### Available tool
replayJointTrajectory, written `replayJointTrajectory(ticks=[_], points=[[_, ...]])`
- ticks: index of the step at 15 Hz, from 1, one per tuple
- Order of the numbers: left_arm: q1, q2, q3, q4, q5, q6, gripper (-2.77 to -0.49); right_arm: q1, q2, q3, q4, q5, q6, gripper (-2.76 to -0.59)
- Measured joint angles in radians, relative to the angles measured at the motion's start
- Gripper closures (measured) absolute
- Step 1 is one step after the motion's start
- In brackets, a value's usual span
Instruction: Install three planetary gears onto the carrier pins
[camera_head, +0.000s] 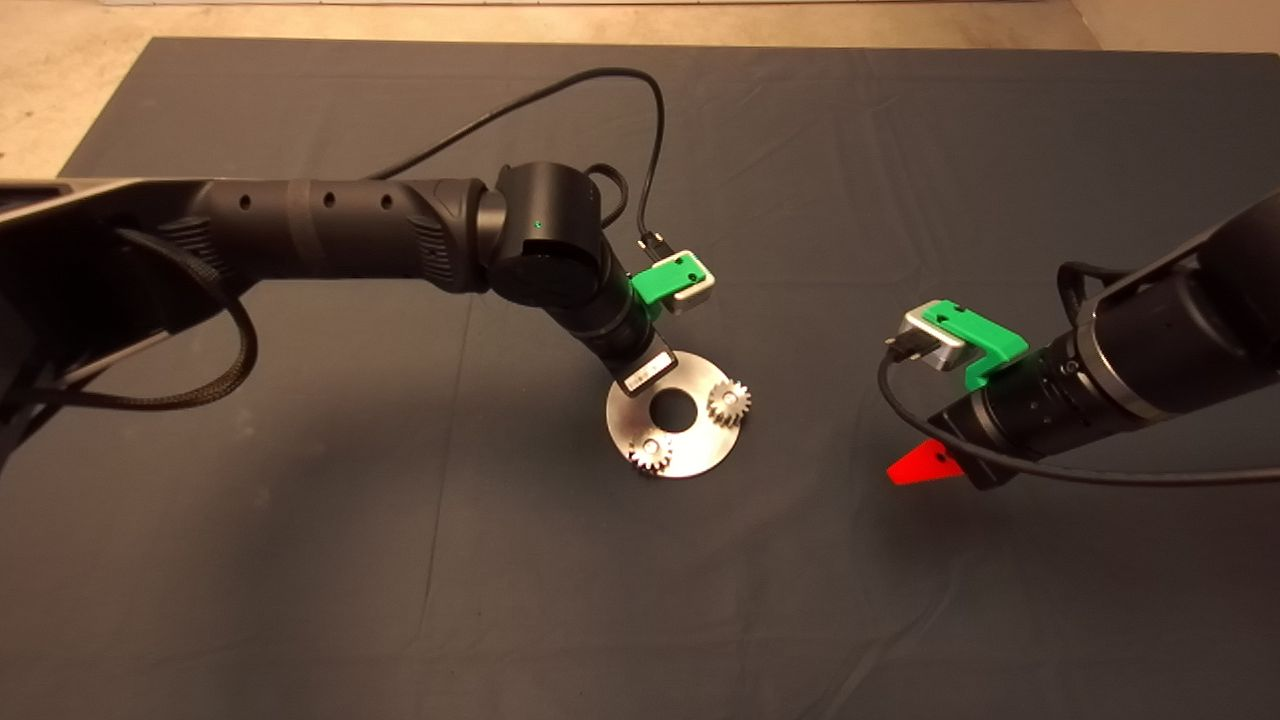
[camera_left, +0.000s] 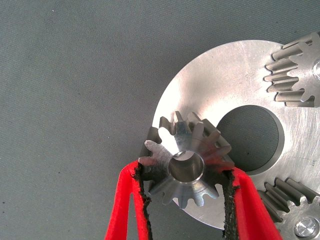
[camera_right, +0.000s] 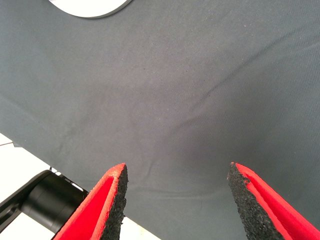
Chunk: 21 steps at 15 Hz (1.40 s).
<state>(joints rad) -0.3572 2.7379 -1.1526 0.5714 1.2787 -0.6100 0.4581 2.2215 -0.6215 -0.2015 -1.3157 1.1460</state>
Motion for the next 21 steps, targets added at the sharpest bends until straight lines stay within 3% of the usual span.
replayJointTrajectory(ticks=[5, 10, 13, 21], points=[[-0.003, 0.024, -0.029, -0.002, 0.005, 0.075, -0.54, 0.000, 0.000, 0.000, 0.000, 0.003, 0.004, -1.47], [-0.006, 0.044, -0.043, -0.003, 0.041, 0.129, -0.54, 0.000, 0.000, 0.000, 0.000, 0.004, 0.004, -1.47], [-0.006, 0.050, -0.044, -0.004, 0.081, 0.175, -0.54, 0.000, 0.000, 0.000, 0.000, 0.004, 0.004, -1.47], [-0.009, 0.057, -0.054, -0.019, 0.091, 0.232, -0.54, 0.000, 0.003, 0.008, 0.000, 0.021, 0.004, -1.47]])
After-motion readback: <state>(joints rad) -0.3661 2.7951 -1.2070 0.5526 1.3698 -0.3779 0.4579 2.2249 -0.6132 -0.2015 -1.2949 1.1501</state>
